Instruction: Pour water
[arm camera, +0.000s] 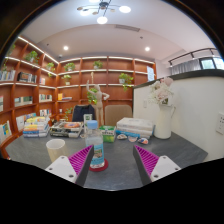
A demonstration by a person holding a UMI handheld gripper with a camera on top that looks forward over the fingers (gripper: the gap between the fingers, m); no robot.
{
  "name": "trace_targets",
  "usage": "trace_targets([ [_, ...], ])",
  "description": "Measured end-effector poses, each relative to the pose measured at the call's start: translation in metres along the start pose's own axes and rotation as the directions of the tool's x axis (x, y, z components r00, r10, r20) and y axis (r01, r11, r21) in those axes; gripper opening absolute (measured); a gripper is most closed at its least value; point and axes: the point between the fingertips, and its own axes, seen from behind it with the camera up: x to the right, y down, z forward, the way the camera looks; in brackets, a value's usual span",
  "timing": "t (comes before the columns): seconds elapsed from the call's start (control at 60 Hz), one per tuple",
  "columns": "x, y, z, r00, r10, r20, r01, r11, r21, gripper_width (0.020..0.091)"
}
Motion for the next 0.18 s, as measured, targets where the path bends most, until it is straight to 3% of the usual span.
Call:
trace_targets([
  [0.183, -0.006, -0.016, -0.01, 1.0, -0.021, 0.013, 0.021, 0.998, 0.053, 0.0791],
])
